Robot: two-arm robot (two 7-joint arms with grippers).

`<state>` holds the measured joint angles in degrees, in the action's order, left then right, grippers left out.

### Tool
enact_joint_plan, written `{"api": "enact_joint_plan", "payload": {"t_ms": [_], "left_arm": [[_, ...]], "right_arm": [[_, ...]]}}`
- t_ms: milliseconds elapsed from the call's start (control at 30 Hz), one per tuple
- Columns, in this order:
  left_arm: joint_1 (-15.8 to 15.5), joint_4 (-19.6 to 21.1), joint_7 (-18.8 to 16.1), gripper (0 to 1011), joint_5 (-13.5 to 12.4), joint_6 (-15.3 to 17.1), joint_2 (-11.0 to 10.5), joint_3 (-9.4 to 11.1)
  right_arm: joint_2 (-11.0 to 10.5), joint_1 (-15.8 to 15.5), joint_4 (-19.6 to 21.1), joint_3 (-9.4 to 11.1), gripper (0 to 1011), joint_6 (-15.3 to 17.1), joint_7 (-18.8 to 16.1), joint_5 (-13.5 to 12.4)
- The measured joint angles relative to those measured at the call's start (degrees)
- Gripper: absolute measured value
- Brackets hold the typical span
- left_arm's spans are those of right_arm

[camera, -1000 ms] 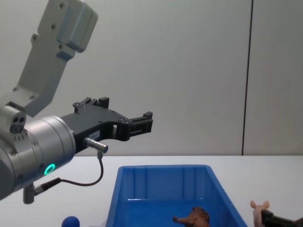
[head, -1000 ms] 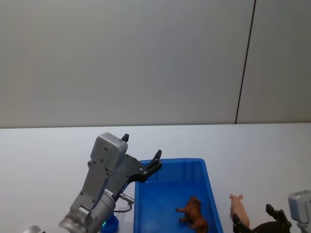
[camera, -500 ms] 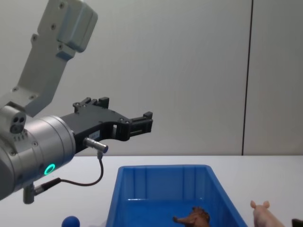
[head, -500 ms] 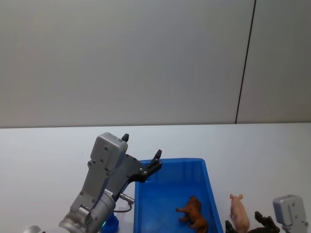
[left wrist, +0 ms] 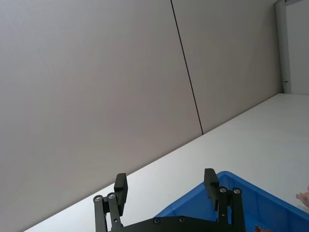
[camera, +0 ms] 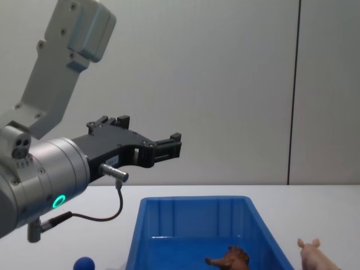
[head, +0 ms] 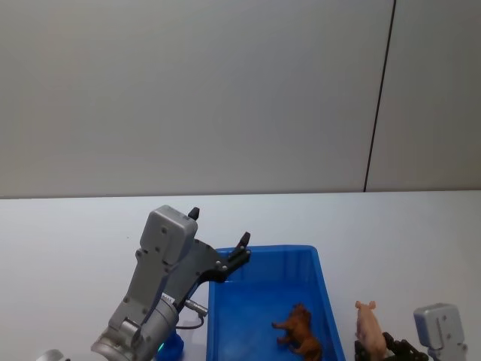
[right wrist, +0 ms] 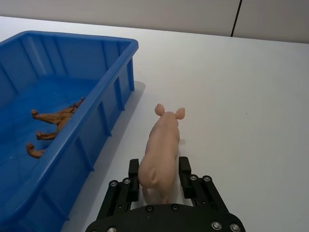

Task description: Pick up the two dolls from the table and place them into the box.

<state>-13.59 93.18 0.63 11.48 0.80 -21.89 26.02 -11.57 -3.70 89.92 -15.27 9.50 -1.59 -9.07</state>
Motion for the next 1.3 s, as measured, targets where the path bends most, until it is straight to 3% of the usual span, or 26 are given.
{"api": "enact_joint_plan", "payload": {"t_ms": [167,767,1300], "left_arm": [[0.00,0.00,0.00,1001,0.00,0.00,0.00,0.00],[0.00,0.00,0.00,1001,0.00,0.00,0.00,0.00],[0.00,0.00,0.00,1001,0.00,0.00,0.00,0.00]], "right_arm": [[0.05,0.01,-0.01,0.08,386,-0.10,0.47,0.32],[-0.51,-0.43,4.08,0.81,373,-2.31,0.17,1.13],[0.65,2.66,6.92,0.11,373,-3.73,-8.96,0.67]]}}
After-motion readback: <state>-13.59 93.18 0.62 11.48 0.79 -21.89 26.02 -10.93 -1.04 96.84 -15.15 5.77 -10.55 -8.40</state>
